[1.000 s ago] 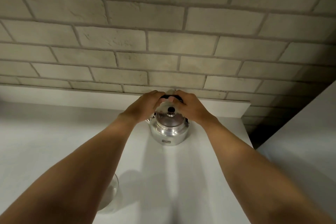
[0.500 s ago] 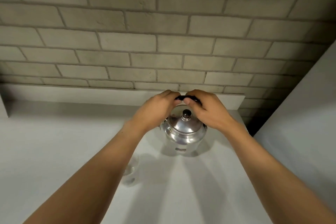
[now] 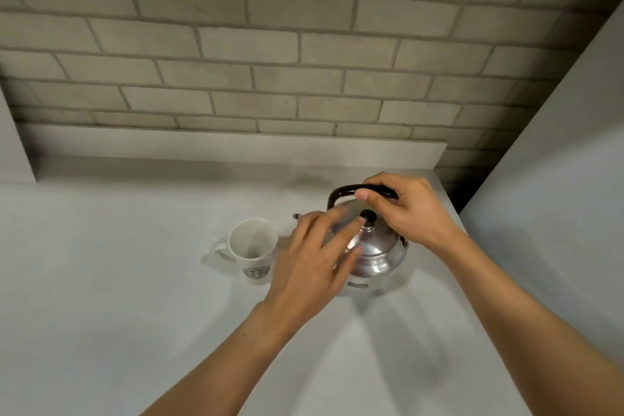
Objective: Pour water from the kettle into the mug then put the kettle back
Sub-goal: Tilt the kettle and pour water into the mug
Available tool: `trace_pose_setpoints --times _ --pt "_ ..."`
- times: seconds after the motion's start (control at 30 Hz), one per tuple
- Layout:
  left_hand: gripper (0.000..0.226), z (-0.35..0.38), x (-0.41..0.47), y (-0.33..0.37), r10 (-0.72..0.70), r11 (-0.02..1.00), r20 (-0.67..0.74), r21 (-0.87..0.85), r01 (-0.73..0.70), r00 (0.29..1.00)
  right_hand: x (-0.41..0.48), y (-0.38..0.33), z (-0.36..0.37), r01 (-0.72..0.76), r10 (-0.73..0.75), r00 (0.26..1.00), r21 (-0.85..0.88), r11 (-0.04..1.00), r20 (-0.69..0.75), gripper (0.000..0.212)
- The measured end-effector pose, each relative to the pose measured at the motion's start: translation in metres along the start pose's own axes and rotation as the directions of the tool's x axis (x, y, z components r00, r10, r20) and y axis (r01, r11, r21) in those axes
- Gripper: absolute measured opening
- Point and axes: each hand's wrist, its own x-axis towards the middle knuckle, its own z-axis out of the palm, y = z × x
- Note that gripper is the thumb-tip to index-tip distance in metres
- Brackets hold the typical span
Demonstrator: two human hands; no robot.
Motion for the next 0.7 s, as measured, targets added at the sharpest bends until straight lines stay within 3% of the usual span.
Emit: trace_pose_setpoints --times 0.27,0.43,0.7 --pt "0.054 0.005 -0.031 0.013 -0.102 0.994 0.156 0.059 0.094 0.982 -0.012 -0.016 -0.001 0.007 -0.007 1.000 -0.011 1.000 0.008 0.028" --pt "0.063 0.003 -0.031 0.014 -0.162 0.983 0.275 -0.039 0.180 0.948 -0.013 -0.028 0.000 0.067 -0.068 0.998 -0.038 0.997 -0.019 0.032" --pt "0.064 -0.004 -0.032 0.026 -0.267 0.936 0.268 -0.158 0.316 0.926 -0.002 -0.051 -0.007 0.146 -0.140 0.989 -0.132 0.980 0.057 0.027"
